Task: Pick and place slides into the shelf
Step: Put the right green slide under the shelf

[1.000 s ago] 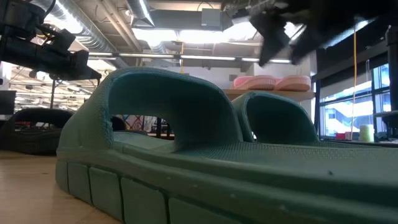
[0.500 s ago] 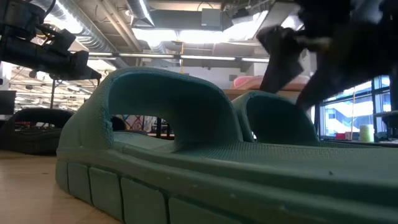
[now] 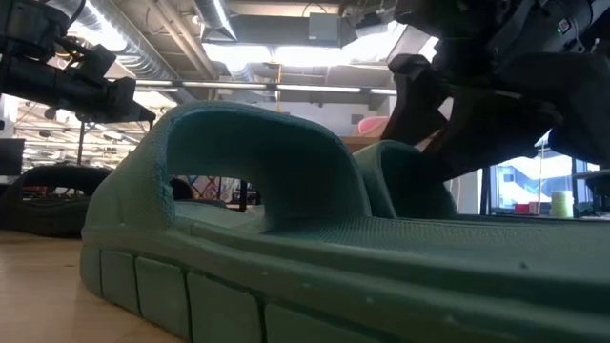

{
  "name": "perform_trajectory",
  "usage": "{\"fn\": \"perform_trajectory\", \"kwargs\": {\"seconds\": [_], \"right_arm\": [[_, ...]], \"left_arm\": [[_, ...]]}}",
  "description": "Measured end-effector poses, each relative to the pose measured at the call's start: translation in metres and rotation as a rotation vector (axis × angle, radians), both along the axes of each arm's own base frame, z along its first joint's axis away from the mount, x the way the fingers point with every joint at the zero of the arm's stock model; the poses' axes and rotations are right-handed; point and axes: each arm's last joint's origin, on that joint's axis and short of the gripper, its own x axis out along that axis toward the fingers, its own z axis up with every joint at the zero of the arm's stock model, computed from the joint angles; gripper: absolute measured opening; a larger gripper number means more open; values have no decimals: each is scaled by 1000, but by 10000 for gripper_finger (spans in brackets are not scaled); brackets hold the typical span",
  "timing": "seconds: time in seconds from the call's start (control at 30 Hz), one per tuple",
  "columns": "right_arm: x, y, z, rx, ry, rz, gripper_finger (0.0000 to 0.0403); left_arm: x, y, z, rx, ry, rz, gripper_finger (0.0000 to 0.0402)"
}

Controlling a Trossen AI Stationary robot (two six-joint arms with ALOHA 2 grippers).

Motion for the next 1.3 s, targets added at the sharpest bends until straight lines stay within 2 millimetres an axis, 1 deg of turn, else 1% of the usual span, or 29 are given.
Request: {"fn": "perform_trajectory", "kwargs": {"seconds": [0.17,0.27,0.37,0.53,0.63,0.67,0.73,0.8,0.87,1.0,1.13,1.2,1.3], "right_arm": [[3,-1,-13,-17,31,-7,254],[4,-1,-18,-20,35,-9,233],[5,-1,-17,-20,30,-12,188],[6,-3,-17,-20,23,-31,85],[6,-5,-16,38,2,-107,24],[6,-6,-15,66,-4,-141,17],[4,-12,-11,122,-9,-234,17],[-3,-20,-4,148,-7,-351,18],[-14,-30,6,115,-13,-465,14],[-40,-49,35,52,-103,-690,14],[-67,-64,50,-26,-76,-830,14],[-77,-70,51,-88,-63,-893,14],[-93,-78,43,-139,-62,-995,14]], "left_arm": [[0,0,0,0,0,0,0],[0,0,0,0,1,0,0],[0,0,0,0,1,0,0],[0,0,0,0,0,0,0],[0,0,0,0,0,0,0],[0,0,0,0,0,0,0],[0,0,0,0,0,0,0],[0,0,0,1,1,0,0],[0,0,0,1,1,0,0],[0,0,0,1,1,0,0],[0,0,0,1,1,0,0],[0,0,0,1,1,0,0],[0,0,0,1,1,0,0]]}}
